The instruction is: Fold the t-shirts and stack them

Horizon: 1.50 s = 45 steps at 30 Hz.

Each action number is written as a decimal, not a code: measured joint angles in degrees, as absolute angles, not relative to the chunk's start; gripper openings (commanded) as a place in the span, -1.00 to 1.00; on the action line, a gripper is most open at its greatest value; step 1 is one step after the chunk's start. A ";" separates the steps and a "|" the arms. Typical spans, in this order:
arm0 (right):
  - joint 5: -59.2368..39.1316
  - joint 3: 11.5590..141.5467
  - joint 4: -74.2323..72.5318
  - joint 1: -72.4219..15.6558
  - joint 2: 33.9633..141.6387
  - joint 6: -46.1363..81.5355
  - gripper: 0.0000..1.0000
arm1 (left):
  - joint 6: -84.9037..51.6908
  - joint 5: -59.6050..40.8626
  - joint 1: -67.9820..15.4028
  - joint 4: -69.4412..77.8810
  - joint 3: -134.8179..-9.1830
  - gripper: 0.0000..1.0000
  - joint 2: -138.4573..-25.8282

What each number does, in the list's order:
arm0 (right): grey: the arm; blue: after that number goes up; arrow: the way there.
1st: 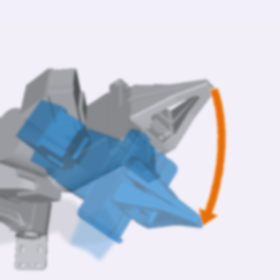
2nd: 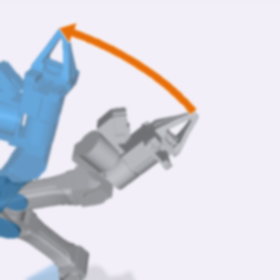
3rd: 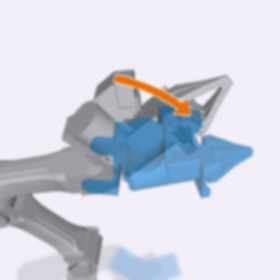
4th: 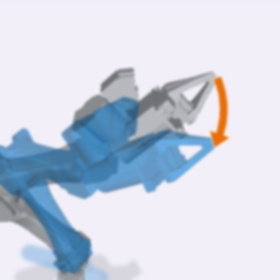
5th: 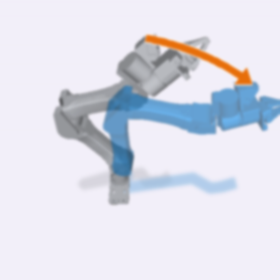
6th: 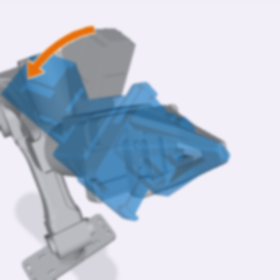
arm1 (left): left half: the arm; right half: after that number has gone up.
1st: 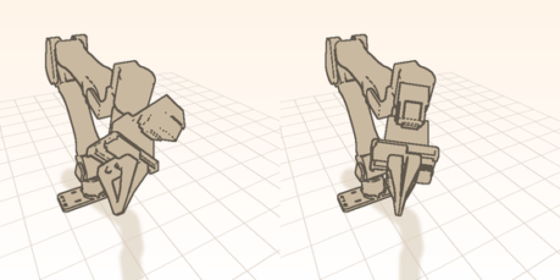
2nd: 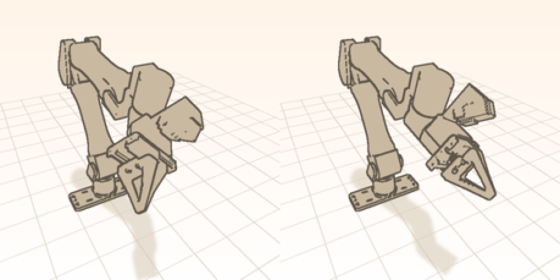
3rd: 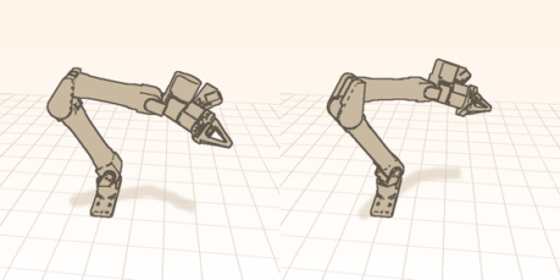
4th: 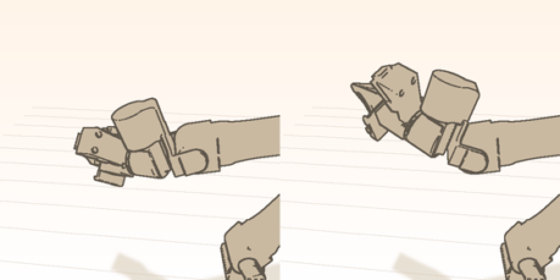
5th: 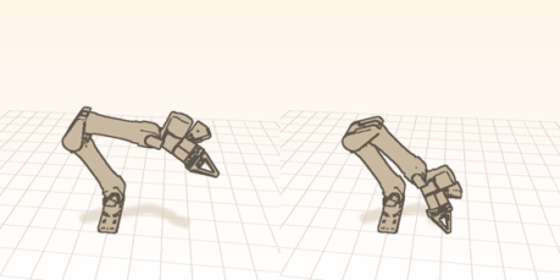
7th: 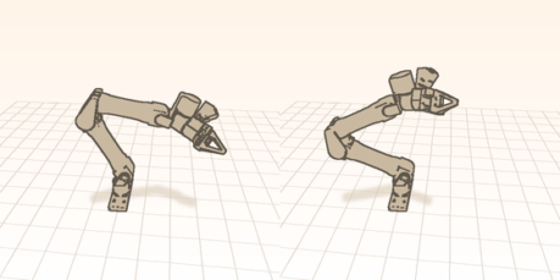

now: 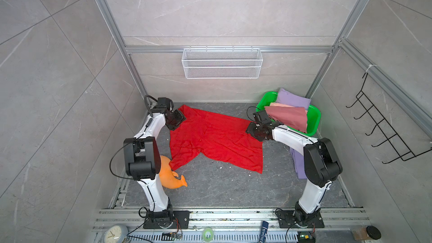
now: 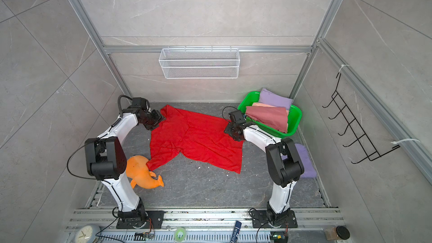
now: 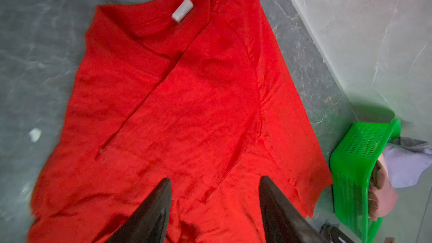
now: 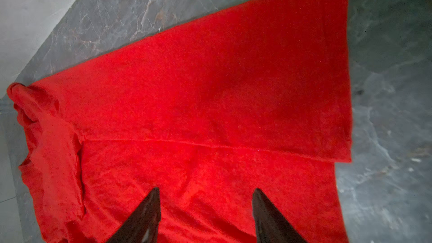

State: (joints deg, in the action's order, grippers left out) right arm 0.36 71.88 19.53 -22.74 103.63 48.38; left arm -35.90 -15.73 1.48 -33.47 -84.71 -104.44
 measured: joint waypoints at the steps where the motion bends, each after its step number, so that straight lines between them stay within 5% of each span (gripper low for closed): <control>1: 0.14 71.02 19.97 -22.76 102.94 48.38 0.26 | -35.48 -14.87 1.32 -34.41 -82.52 0.26 -102.37; 10: -0.69 65.19 20.45 -25.21 101.45 50.65 0.27 | -35.86 -12.19 0.89 -34.79 -65.60 0.25 -93.73; 18: 1.04 72.62 20.56 -25.98 112.01 53.76 0.26 | -37.36 -12.78 0.84 -28.91 -67.42 0.25 -100.44; 30: 5.80 94.65 26.04 -25.98 126.61 55.83 0.27 | -39.70 -13.63 0.89 -26.33 -75.37 0.24 -112.62; 45: 6.48 136.07 42.00 -25.47 150.02 44.86 0.26 | -48.18 -12.05 3.64 -20.03 -64.84 0.24 -106.19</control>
